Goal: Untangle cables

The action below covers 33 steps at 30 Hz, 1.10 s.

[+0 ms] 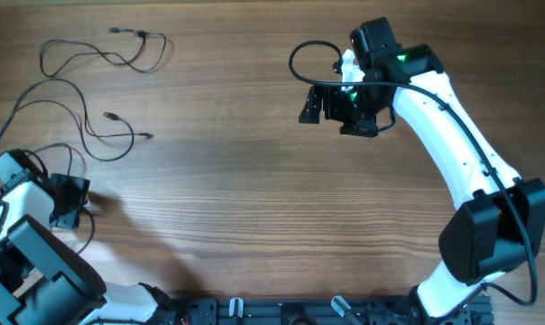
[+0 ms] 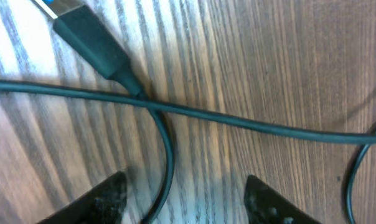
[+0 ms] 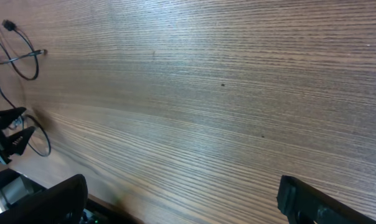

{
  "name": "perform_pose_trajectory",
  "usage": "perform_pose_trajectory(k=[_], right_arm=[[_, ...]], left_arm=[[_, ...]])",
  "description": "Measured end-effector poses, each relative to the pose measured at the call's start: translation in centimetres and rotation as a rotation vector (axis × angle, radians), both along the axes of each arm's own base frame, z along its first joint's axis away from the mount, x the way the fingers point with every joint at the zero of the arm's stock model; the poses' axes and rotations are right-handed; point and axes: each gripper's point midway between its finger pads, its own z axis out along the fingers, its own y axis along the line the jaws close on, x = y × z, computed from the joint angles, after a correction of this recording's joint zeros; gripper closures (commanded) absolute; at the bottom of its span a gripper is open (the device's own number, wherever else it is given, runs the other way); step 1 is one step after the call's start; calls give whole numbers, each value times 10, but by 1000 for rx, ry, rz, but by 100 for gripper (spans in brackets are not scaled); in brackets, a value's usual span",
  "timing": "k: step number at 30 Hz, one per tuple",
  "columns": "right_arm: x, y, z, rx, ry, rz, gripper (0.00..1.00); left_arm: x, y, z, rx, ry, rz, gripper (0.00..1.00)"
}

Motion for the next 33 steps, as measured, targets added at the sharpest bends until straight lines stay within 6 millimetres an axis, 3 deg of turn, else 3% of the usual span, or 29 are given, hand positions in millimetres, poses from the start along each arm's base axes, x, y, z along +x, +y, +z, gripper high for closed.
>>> perform_pose_trajectory(k=[2, 7, 10, 13, 16, 20, 23, 26, 29, 32, 33], right_arm=[[-1, 0, 0, -1, 3, 0, 0], [0, 0, 0, 0, -1, 0, 1], [1, 0, 0, 2, -1, -9, 2], [1, 0, 1, 2, 5, -23, 4], [-9, -8, 17, -22, -11, -34, 6], [-49, -42, 90, -82, -173, -100, 5], [-87, -63, 143, -90, -338, -131, 6], [-136, -79, 179, -94, -477, -127, 5], [-168, -94, 200, -75, -578, -144, 4], [-197, -119, 213, -96, -668, -198, 0], [-210, -129, 208, -125, -657, -208, 0]], left_arm=[[3, -3, 13, 12, -14, -11, 0], [16, -21, 96, 123, -188, -68, 0], [23, -71, 138, 104, -308, -199, 0], [32, -142, 162, 54, -394, -457, 0], [31, -188, 185, 61, -481, -643, 0], [5, -226, 237, 138, -674, -788, 0], [-22, -233, 268, 205, -804, -810, 0], [-39, -235, 270, 211, -814, -810, 0], [-45, -235, 259, 186, -769, -811, 0], [-46, -236, 257, 180, -760, -810, 0], [-46, -236, 257, 180, -759, -810, 0]])
